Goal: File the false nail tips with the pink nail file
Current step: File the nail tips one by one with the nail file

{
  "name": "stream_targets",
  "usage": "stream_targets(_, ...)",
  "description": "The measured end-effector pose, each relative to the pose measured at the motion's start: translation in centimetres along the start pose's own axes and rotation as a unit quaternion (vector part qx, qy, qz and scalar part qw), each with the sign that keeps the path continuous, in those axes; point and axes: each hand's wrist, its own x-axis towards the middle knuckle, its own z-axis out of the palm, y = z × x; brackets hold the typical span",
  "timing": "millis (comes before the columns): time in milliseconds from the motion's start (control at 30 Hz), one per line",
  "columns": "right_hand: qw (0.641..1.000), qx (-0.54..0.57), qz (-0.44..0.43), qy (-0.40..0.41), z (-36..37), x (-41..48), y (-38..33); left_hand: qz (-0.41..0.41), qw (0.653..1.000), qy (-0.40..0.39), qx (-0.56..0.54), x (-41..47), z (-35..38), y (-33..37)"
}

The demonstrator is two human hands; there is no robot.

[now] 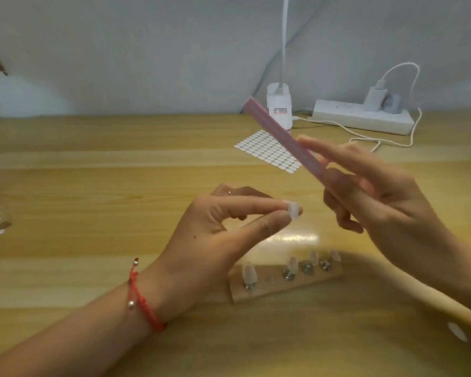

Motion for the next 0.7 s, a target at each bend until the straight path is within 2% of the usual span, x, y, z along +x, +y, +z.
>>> stream_targets(67, 0.997, 0.044, 0.023, 0.052, -1.3, 0.6, 0.1, -0.065, 0.991, -0.005, -0.118, 0.1, -0.8, -0.2)
stream_targets(133, 0.997, 0.027, 0.021, 0.069, -2.2, 1.0, 0.3, -0.119, 0.973, -0.012, -0.197, 0.3, -1.0, -0.8)
stream_targets(233, 0.995, -0.081, -0.035, 0.046, -2.4, 1.0, 0.8, -0.149, 0.951, -0.018, -0.269, 0.8, -1.3, -1.5)
stream_targets(300, 0.979, -0.178, -0.1, 0.018, -2.3, 0.9, 1.0, -0.153, 0.943, -0.04, -0.293, 0.9, -1.7, -1.7)
stream_targets(400, 0.924, -0.31, -0.221, -0.024, -2.1, 0.7, 0.7, -0.169, 0.942, -0.068, -0.281, 0.8, -2.1, -1.6)
stream_targets(467, 0.896, -0.36, -0.257, -0.036, -2.9, 0.9, 0.5, -0.173, 0.948, -0.079, -0.254, 0.7, -2.3, -1.6)
stream_targets(533, 0.887, -0.384, -0.253, -0.038, -4.0, 1.5, -0.1, -0.17, 0.95, -0.082, -0.247, 0.6, -2.3, -1.4)
stream_targets(633, 0.894, -0.373, -0.247, -0.034, -2.8, 1.5, -0.4, -0.165, 0.951, -0.086, -0.249, 0.6, -2.0, -1.2)
stream_targets(700, 0.892, -0.363, -0.261, -0.067, -0.8, 0.6, -0.2, -0.154, 0.954, -0.093, -0.24, 0.5, -1.9, -1.1)
